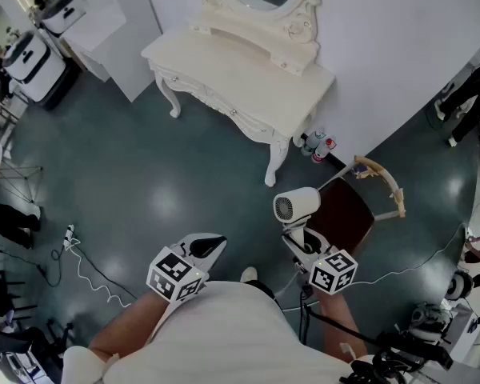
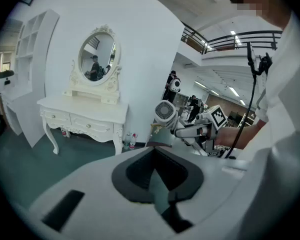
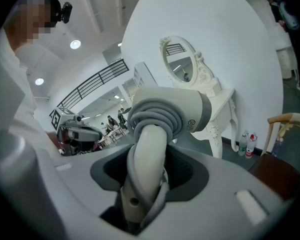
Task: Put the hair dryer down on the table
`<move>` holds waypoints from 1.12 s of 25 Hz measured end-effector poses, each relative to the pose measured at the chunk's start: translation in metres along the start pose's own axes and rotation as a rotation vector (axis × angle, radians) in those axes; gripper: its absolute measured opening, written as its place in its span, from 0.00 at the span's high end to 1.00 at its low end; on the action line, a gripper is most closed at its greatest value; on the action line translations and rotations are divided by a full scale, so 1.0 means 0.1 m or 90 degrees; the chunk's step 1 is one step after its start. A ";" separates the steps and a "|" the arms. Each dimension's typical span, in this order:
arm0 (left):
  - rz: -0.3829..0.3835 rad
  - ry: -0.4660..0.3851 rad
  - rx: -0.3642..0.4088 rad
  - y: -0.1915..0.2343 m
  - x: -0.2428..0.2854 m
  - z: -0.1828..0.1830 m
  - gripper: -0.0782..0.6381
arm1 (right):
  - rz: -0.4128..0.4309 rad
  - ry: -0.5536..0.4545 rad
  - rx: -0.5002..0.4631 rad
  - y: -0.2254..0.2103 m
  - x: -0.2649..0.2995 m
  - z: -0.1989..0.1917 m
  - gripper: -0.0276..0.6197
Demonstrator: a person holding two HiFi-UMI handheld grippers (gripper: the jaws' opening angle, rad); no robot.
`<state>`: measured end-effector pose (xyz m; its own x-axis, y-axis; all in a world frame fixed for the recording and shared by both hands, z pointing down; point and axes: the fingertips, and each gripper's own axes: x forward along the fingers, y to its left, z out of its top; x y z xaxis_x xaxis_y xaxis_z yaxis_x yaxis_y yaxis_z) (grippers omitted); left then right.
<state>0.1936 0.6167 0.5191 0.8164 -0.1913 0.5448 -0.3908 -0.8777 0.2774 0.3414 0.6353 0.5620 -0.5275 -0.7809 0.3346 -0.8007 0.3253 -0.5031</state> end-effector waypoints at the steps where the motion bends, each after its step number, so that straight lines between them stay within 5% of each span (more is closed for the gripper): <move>1: 0.001 -0.007 0.001 -0.03 -0.06 0.00 0.89 | -0.003 0.000 -0.003 0.07 -0.01 -0.01 0.67; 6: 0.017 -0.050 -0.009 -0.03 -0.52 -0.05 0.89 | -0.004 0.010 -0.021 0.42 0.10 -0.04 0.67; 15: 0.081 -0.097 -0.074 0.44 -1.53 -0.59 0.89 | 0.025 0.051 -0.057 1.29 0.68 -0.12 0.67; 28: 0.109 -0.149 -0.130 1.25 -2.91 -1.32 0.89 | 0.003 0.087 -0.091 2.40 1.80 -0.26 0.67</move>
<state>-0.1488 0.6205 0.4998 0.7978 -0.4440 0.4079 -0.5879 -0.7228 0.3632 0.0467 0.5872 0.5221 -0.5576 -0.7028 0.4418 -0.8248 0.4092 -0.3902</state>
